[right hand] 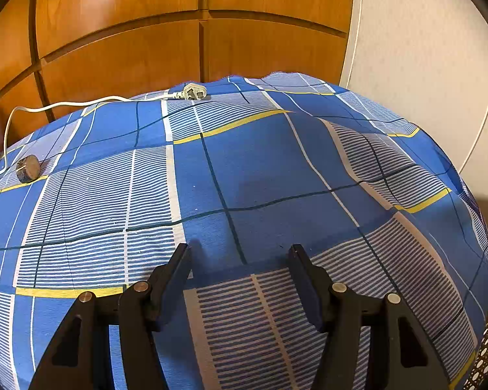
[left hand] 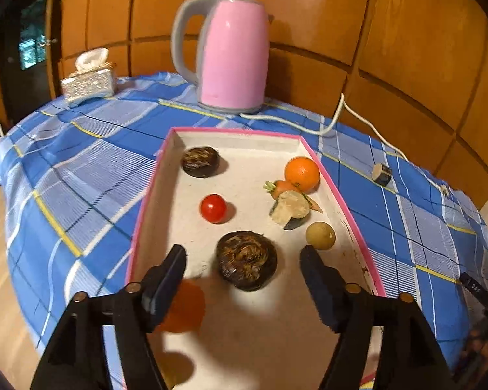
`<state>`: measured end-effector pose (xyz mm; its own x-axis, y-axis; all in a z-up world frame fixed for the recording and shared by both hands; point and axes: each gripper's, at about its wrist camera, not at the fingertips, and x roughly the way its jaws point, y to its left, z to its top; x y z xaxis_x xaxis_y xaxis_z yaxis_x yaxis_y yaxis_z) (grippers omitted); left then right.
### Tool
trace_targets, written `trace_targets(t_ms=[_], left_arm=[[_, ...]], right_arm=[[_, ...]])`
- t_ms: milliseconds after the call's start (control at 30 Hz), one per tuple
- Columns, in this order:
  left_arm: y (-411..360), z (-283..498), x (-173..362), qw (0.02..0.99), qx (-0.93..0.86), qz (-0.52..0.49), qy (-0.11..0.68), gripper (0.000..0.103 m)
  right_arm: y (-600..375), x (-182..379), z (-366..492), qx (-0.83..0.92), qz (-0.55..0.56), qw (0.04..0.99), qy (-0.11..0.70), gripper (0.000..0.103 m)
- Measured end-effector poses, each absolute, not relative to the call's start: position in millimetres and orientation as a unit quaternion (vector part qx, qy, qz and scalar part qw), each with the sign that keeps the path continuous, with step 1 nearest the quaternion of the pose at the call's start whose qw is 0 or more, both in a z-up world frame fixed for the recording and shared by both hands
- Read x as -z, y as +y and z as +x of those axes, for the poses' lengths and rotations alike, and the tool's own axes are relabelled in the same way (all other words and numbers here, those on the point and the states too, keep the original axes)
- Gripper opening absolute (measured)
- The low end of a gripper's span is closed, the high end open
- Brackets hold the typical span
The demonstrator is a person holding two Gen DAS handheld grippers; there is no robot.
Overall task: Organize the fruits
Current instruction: 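Lift the left gripper back out of the tray, then reach the right gripper to the dark cylindrical piece and grasp it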
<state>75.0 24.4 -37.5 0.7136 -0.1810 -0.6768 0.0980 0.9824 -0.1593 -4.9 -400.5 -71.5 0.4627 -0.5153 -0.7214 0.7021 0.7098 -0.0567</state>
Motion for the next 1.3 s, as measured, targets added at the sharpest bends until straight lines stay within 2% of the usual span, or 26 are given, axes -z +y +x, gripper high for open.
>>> trace_targets(t_ms=[33, 267, 400, 867, 1300], left_arm=[[26.8, 71.7, 36.3, 0.925, 0.071, -0.058, 0.368, 0.081], [48.2, 51.9, 34.3, 0.927, 0.041, -0.073, 0.367, 0.085], [60.8, 42.3, 38.7, 0.927, 0.013, -0.08, 0.367, 0.092], [66.5, 39.7, 52.7, 0.921, 0.0, -0.078, 0.381, 0.095], [71.2, 44.0, 59.9, 0.917, -0.004, -0.085, 0.39, 0.096]], right_arm=[[-400.5, 71.5, -5.0, 0.36, 0.125, 0.846, 0.373, 0.062], [-400.4, 71.7, -4.7, 0.359, 0.126, 0.846, 0.373, 0.062], [-400.2, 71.7, -4.8, 0.359, 0.126, 0.846, 0.373, 0.062], [-398.6, 67.2, 2.9, 0.328, 0.125, 0.853, 0.387, 0.062], [-338.7, 57.8, 63.9, 0.122, 0.124, 0.89, 0.421, 0.062]])
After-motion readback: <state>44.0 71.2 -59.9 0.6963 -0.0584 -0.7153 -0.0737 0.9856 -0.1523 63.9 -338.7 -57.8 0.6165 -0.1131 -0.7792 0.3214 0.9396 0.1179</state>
